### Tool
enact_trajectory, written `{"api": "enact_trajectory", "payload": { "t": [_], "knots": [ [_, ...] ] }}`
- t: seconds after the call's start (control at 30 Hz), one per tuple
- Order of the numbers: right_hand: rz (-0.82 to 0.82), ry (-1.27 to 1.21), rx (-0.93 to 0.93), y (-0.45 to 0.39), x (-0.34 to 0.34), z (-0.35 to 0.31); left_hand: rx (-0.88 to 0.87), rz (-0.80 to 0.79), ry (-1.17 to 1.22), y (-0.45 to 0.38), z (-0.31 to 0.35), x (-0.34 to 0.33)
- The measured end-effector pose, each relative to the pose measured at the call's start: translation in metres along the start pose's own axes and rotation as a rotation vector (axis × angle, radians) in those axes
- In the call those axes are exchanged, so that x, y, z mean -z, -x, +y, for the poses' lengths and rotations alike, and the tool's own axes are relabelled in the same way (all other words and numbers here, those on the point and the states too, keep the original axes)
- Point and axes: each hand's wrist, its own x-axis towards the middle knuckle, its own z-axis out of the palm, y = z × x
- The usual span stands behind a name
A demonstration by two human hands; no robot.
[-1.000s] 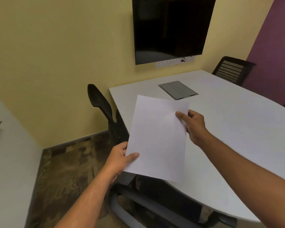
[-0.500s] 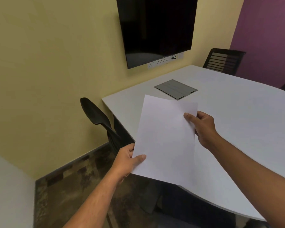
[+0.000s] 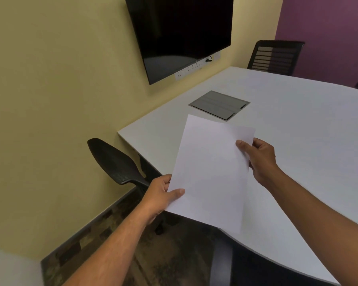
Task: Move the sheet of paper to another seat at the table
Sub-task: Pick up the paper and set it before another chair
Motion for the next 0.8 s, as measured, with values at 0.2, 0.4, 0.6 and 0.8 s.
{"api": "enact_trajectory", "payload": {
  "t": [0.2, 0.4, 0.6, 0.8],
  "knots": [
    [0.018, -0.010, 0.000, -0.017, -0.060, 0.012, -0.073, -0.089, -0.023, -0.066, -0.003, 0.066],
    [0.062, -0.020, -0.013, -0.011, -0.142, 0.021, -0.141, -0.163, -0.025, -0.137, 0.006, 0.149],
    [0.055, 0.028, -0.060, -0.004, -0.207, 0.045, -0.186, -0.184, -0.011, -0.206, 0.013, 0.209],
    [0.127, 0.048, -0.066, -0.044, -0.251, 0.065, -0.205, -0.232, -0.061, -0.288, 0.018, 0.237]
  ]
}}
